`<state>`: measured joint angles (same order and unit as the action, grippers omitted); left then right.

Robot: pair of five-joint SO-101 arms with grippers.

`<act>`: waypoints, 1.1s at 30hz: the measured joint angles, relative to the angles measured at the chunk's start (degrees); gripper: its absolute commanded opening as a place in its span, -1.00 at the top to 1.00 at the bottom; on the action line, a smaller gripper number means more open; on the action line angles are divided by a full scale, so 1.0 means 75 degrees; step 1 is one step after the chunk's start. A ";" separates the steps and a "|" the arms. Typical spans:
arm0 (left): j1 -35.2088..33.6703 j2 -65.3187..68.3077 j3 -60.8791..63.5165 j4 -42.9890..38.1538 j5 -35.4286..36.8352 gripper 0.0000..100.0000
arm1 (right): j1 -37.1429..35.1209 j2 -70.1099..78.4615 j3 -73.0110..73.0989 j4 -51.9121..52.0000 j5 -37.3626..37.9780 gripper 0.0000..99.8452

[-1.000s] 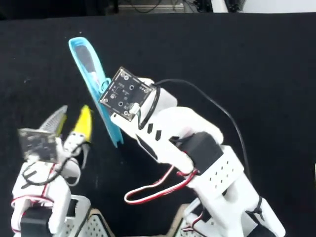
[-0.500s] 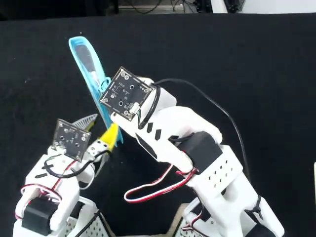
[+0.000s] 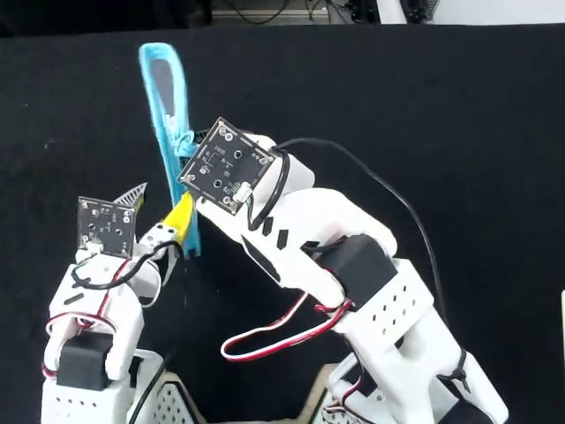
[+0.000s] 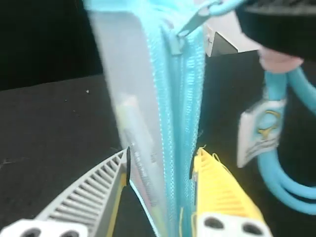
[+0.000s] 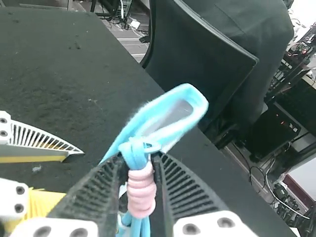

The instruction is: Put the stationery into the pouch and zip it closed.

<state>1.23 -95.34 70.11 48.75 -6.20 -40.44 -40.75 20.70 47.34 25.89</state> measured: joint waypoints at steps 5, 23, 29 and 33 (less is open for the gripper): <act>-0.0152 0.0000 0.0000 -0.0012 0.0000 0.57 | 0.0000 0.0000 0.0000 0.0000 0.0000 0.98; -0.0774 0.0059 0.1008 -0.1453 0.0059 0.57 | -0.0012 0.0000 0.0000 0.0000 0.0000 0.98; -0.0610 0.0070 0.1008 -0.1500 0.0211 0.57 | -0.0012 0.0000 0.0000 0.0000 0.0000 0.98; -0.0563 0.0070 0.1008 -0.1512 0.0246 0.57 | -0.0012 0.0000 0.0000 0.0000 0.0000 0.98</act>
<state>-2.99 -94.81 77.67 37.41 -4.35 -40.53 -40.75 20.70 47.34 25.89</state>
